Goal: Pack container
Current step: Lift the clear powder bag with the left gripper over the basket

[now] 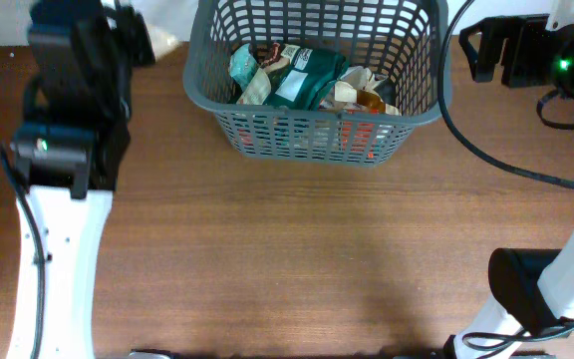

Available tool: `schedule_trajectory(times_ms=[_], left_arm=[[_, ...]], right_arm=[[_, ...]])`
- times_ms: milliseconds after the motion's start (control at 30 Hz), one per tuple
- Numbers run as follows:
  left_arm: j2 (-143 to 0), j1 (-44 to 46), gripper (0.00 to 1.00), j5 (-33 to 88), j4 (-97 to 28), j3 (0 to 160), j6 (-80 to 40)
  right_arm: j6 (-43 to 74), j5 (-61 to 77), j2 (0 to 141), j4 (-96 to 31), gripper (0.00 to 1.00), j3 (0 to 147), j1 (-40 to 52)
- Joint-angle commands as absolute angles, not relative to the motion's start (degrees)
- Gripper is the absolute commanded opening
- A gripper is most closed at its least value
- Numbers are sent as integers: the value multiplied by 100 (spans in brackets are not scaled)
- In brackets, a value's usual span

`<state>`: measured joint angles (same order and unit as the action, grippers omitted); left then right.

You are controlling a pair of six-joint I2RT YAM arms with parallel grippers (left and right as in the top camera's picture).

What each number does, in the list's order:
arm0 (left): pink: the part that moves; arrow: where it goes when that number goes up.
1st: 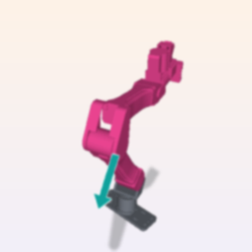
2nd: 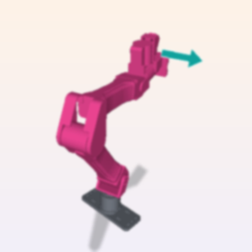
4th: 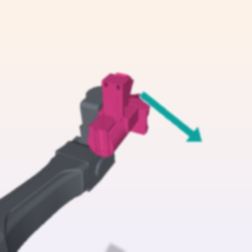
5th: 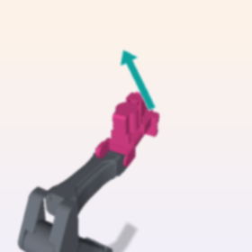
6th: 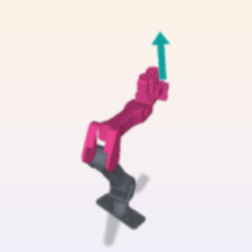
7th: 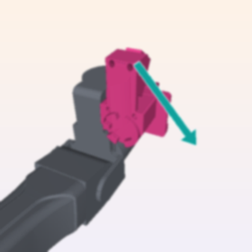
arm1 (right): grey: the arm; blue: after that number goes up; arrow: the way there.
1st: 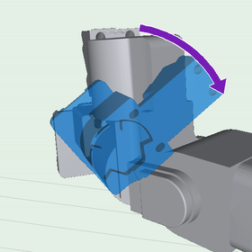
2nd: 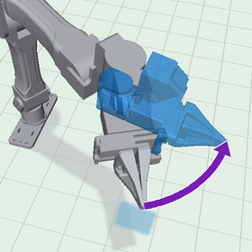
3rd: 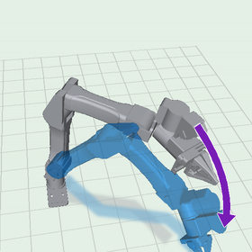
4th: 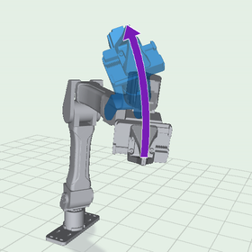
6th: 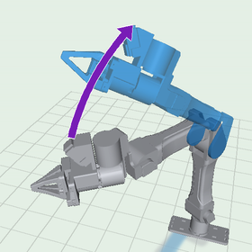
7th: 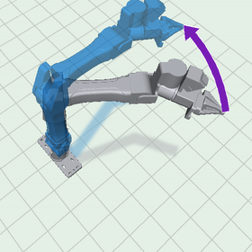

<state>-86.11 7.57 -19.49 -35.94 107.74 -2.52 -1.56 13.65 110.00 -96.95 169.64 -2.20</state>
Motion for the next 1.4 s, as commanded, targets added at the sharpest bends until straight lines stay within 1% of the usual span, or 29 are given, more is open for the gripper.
schedule_trajectory(times_ms=[0, 100, 200, 233, 367, 533, 633, 767, 900, 967, 1133, 1333, 1367], left_arm=[[-9194, 733, 2, -1861, -3575, 11714, -38], [-9533, 733, 2, -1629, -3551, 12046, -102], [-9776, 733, 1, -1094, -3389, 12143, -425], [-9909, 735, 2, -563, -3227, 12143, -718], [-10221, 749, 1, 797, -2655, 12143, -1452], [-10536, 902, 2, 2209, -1758, 12143, -2211], [-10711, 1133, 2, 2630, -1562, 12143, -2355], [-10930, 1463, 2, 2926, -1857, 12140, -2161], [-11170, 1717, 2, 2869, -2578, 12140, -1555], [-11260, 1806, 2, 2657, -2923, 12140, -1236], [-11358, 1973, 2, 1426, -3879, 12138, -292], [-11358, 1973, 2, 416, -4486, 12138, 384], [-11358, 1973, 18, 322, -4563, 12138, 478]], right_arm=[[-161, 1444, 10997, -9732, 99, 16966, -189], [-161, 1444, 10995, -9732, 99, 16966, -189], [-161, 1446, 10997, -9732, 99, 16966, -189], [-161, 1446, 10997, -9732, 99, 16966, -189], [-161, 1448, 10997, -9732, 99, 16966, -189], [-161, 1468, 10997, -9732, 99, 16966, -189], [-161, 1468, 10997, -9732, 99, 16966, -189], [-161, 1466, 10997, -9732, 99, 16966, -189], [-161, 1466, 10997, -9732, 99, 16966, -189], [-163, 1466, 10997, -9732, 99, 16966, -189], [-161, 1466, 10997, -9732, 99, 16966, -189], [-161, 1470, 10997, -9732, 99, 16966, -189], [-158, 1485, 10997, -9732, 99, 16966, -189]])
